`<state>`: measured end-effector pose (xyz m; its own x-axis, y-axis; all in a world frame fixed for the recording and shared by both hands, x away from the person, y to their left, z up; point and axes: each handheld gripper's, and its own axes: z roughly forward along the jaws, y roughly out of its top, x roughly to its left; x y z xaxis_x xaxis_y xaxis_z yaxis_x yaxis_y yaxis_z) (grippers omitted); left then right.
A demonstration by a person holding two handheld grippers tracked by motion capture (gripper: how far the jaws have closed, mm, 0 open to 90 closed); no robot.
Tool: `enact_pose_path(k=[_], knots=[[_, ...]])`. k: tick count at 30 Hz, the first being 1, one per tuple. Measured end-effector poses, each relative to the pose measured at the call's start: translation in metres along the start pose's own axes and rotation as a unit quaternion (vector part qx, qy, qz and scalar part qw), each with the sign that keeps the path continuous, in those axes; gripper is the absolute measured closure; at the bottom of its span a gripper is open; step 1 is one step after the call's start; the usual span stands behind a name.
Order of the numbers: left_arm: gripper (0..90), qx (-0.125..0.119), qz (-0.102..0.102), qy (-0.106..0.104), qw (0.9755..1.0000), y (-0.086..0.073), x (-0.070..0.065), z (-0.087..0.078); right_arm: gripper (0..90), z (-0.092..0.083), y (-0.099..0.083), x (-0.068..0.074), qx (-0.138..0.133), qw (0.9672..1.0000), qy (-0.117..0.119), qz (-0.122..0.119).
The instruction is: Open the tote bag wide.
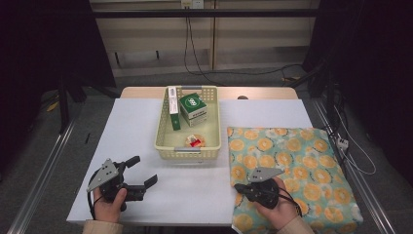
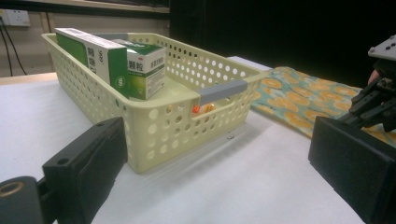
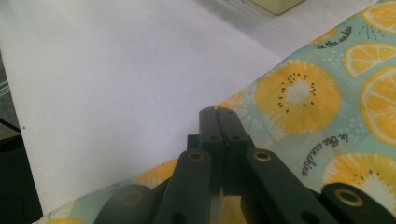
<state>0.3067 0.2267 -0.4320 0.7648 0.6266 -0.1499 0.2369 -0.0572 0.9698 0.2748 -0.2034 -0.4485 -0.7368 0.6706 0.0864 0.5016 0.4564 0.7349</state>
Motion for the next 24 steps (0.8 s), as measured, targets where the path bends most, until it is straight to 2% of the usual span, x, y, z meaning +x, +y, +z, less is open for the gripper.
enact_pose_path(k=[4, 10, 14, 20, 24], knots=[[4.8, 0.0, -0.004, 0.003, 1.0, 0.0, 0.001, -0.002, 90.0, -0.005, 0.008, -0.007, -0.012, 0.9999, 0.003, 0.002], [4.8, 0.003, 0.0, 0.004, 1.0, 0.0, -0.001, -0.002, 90.0, -0.01, 0.027, -0.024, -0.036, 0.9992, -0.01, 0.015], [4.8, 0.005, 0.006, -0.001, 1.0, 0.001, -0.002, 0.001, 90.0, -0.012, 0.042, -0.03, -0.034, 0.9993, -0.018, 0.001], [4.8, 0.001, 0.008, 0.0, 1.0, 0.002, -0.004, 0.001, 90.0, -0.01, 0.06, -0.039, -0.034, 0.9992, -0.018, 0.011], [4.8, 0.003, 0.011, -0.001, 0.9999, 0.002, -0.005, 0.0, 90.0, -0.012, 0.071, -0.042, -0.047, 0.9985, -0.028, 0.006]])
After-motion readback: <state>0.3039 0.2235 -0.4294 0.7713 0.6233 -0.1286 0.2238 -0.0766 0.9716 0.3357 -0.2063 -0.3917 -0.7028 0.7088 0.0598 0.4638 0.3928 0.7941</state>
